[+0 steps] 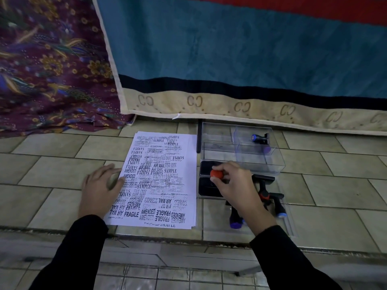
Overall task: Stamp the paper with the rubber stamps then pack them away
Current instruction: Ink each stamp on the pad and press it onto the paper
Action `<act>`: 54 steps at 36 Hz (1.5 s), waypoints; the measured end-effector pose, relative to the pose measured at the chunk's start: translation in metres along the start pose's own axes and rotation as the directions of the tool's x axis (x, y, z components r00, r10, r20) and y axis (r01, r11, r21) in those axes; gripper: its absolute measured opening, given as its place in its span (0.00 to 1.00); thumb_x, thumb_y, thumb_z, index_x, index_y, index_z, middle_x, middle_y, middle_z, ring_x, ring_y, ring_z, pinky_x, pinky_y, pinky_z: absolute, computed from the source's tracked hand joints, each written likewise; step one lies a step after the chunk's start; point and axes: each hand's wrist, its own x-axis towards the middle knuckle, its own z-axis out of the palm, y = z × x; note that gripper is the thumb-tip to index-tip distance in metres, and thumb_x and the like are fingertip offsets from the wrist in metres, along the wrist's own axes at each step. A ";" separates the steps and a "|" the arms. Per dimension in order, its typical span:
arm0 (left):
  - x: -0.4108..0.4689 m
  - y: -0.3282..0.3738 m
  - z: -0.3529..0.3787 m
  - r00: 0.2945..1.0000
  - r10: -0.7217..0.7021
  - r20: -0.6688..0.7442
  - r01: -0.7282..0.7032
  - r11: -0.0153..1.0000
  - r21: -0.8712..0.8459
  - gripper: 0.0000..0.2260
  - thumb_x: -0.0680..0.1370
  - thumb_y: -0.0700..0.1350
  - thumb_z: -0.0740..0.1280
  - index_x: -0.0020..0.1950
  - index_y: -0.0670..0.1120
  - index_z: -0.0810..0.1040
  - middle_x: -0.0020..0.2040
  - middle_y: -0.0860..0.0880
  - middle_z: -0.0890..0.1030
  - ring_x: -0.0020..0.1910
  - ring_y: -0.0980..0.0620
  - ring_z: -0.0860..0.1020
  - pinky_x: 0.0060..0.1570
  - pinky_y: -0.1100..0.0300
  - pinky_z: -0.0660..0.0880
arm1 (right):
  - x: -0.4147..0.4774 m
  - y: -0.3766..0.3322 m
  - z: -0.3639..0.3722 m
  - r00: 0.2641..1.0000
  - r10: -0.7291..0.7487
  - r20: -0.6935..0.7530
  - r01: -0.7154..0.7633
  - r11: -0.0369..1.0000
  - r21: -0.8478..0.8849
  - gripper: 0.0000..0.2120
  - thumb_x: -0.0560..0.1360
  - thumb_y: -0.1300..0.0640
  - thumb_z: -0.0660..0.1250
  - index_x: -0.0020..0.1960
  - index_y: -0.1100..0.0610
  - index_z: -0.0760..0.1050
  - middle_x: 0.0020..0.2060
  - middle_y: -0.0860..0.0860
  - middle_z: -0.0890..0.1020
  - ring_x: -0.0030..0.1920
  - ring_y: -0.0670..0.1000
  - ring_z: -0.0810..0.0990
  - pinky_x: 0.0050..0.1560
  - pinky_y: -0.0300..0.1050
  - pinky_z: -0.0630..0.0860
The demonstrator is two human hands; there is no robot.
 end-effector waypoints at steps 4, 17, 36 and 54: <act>0.000 0.000 0.000 1.000 -0.002 0.006 0.002 1.000 0.003 0.19 0.72 0.55 0.63 0.57 0.47 0.82 0.65 0.47 0.77 0.66 0.45 0.72 0.70 0.48 0.56 | 0.005 0.000 -0.002 0.999 0.034 0.025 -0.035 0.999 0.014 0.13 0.69 0.60 0.75 0.53 0.57 0.81 0.50 0.50 0.81 0.46 0.48 0.80 0.50 0.41 0.79; -0.002 -0.002 0.002 1.000 0.009 -0.007 -0.009 1.000 -0.005 0.19 0.73 0.55 0.63 0.57 0.48 0.82 0.65 0.47 0.77 0.67 0.45 0.72 0.70 0.49 0.56 | -0.003 0.002 0.002 0.999 0.042 0.000 -0.042 0.999 0.029 0.13 0.69 0.59 0.75 0.53 0.57 0.80 0.50 0.48 0.80 0.47 0.45 0.79 0.50 0.36 0.78; 0.002 -0.006 0.005 1.000 0.009 -0.022 -0.008 1.000 0.018 0.18 0.72 0.56 0.63 0.55 0.49 0.82 0.65 0.48 0.78 0.66 0.45 0.73 0.69 0.48 0.58 | 0.027 -0.035 0.037 0.990 -0.074 0.118 0.061 0.992 0.112 0.12 0.70 0.58 0.74 0.53 0.55 0.80 0.49 0.52 0.81 0.47 0.47 0.80 0.51 0.42 0.80; 0.001 -0.006 0.005 1.000 0.000 -0.027 0.000 1.000 0.009 0.18 0.72 0.57 0.63 0.56 0.50 0.82 0.65 0.50 0.78 0.67 0.46 0.72 0.70 0.49 0.56 | 0.036 -0.026 0.063 0.979 -0.045 0.200 0.023 0.993 0.113 0.11 0.68 0.54 0.75 0.49 0.53 0.80 0.44 0.46 0.79 0.40 0.40 0.77 0.41 0.25 0.70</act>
